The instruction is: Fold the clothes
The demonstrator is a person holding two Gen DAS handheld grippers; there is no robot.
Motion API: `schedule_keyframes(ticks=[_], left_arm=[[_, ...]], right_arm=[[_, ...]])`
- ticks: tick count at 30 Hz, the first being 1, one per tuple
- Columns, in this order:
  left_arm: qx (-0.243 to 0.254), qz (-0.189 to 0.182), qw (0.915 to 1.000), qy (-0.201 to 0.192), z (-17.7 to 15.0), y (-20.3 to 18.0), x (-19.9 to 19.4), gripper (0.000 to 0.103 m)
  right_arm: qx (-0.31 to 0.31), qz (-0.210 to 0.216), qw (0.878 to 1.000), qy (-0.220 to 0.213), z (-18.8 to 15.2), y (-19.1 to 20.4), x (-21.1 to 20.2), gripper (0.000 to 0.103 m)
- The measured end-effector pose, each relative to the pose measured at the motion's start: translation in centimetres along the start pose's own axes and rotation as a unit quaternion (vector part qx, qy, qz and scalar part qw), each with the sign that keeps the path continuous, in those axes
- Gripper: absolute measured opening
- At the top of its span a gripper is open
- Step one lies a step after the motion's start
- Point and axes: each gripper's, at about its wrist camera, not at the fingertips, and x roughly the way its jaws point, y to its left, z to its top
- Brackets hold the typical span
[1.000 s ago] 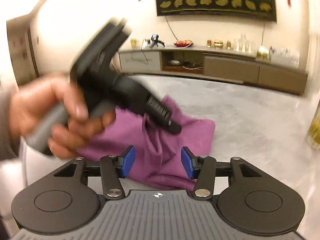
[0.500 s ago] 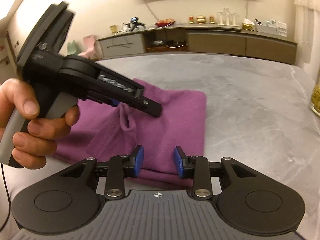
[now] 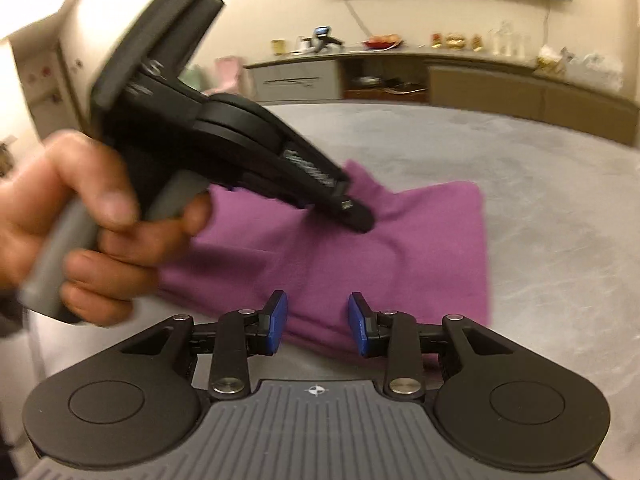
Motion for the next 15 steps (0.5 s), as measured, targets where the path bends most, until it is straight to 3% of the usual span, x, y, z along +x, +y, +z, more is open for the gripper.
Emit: schedule_keyframes(ticks=[3, 6, 9, 13, 15], left_arm=[[-0.016, -0.021, 0.9993, -0.026, 0.4, 0.8, -1.4, 0.009], [-0.005, 0.025, 0.9997, 0.002, 0.4, 1.9, -0.6, 0.009], [0.006, 0.038, 0.9991, 0.016, -0.3, 2.2, 0.3, 0.014], [0.021, 0.079, 0.9967, 0.001, -0.6, 1.3, -0.8, 0.028], [0.013, 0.084, 0.9959, -0.030, -1.1, 1.1, -2.9, 0.029]], right_arm=[[0.022, 0.007, 1.000, -0.011, 0.3, -0.5, -0.8, 0.037], [0.044, 0.015, 0.999, -0.023, 0.6, -0.9, -1.6, 0.037], [0.025, -0.017, 1.000, 0.007, -0.3, -0.9, 0.0, 0.036], [-0.025, -0.035, 0.999, 0.010, -0.1, 0.7, -0.6, 0.036], [-0.023, -0.034, 0.999, -0.007, 0.2, 0.6, -1.2, 0.036]])
